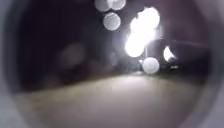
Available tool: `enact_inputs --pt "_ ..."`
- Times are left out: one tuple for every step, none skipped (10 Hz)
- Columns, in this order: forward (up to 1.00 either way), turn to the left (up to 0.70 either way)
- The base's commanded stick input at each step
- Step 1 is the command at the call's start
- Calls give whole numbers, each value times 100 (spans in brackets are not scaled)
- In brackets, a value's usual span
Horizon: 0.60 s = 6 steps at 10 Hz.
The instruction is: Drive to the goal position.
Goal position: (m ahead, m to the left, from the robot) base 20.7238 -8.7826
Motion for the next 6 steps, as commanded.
enact_inputs --pt "70 0" --pt "70 0" --pt "70 0" --pt "70 0" --pt "70 0" --pt "70 0"
